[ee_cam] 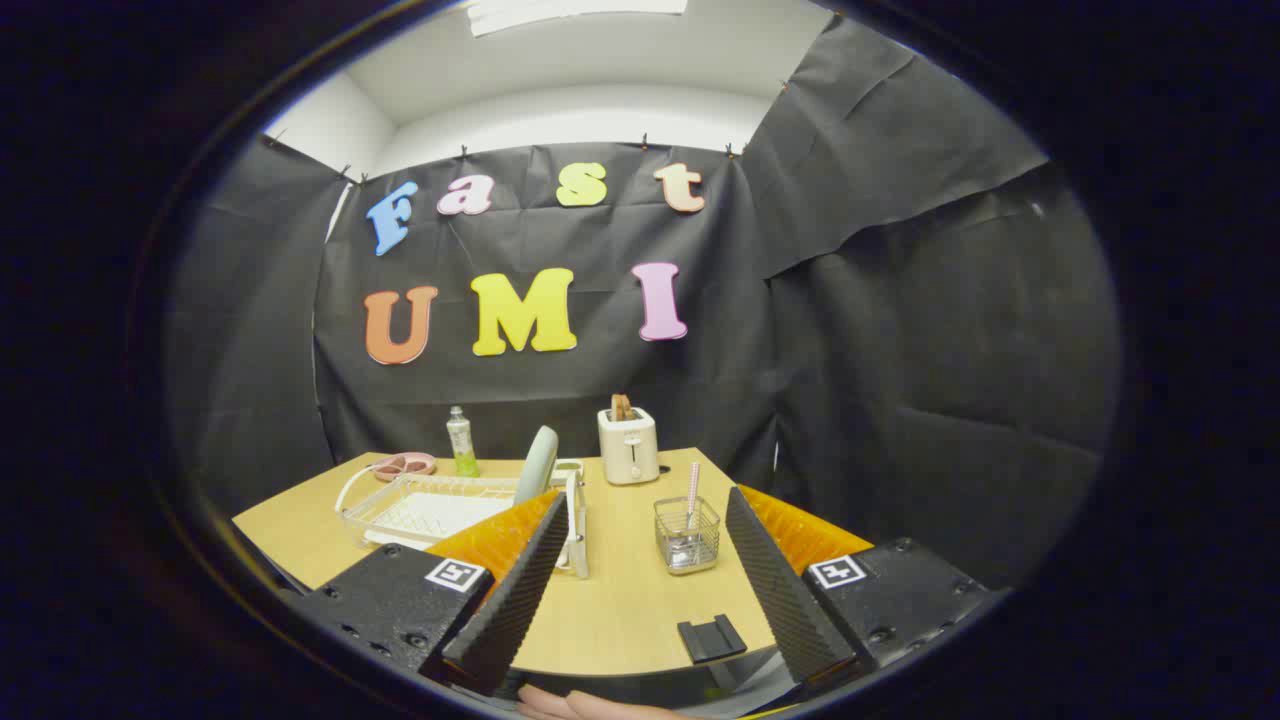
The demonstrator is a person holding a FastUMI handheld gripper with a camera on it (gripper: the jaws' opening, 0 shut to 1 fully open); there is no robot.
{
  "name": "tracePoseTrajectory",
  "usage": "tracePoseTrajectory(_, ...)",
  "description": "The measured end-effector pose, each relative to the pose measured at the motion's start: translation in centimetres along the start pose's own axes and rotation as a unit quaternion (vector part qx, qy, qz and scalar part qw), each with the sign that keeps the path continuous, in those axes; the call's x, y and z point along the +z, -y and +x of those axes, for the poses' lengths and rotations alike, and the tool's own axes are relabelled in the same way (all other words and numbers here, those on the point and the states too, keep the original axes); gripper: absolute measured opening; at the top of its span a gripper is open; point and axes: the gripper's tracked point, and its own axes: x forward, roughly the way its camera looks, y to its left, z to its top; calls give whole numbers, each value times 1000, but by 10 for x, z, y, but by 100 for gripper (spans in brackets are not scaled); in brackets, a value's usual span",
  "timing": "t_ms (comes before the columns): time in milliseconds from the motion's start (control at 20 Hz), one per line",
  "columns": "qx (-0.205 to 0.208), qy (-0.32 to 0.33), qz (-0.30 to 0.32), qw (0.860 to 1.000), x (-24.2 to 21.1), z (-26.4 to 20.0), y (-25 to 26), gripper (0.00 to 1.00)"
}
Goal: Take the plate from the dish rack, then take the spoon from the basket and place it into the plate.
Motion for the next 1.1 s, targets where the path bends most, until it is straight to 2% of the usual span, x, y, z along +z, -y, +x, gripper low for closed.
tracePoseTrajectory(800, 1, 6, -10, 1000, 5, -8, 0, 100)
tracePoseTrajectory(1100, 25, 1, -2, 1000, 23, 4, -18, 100)
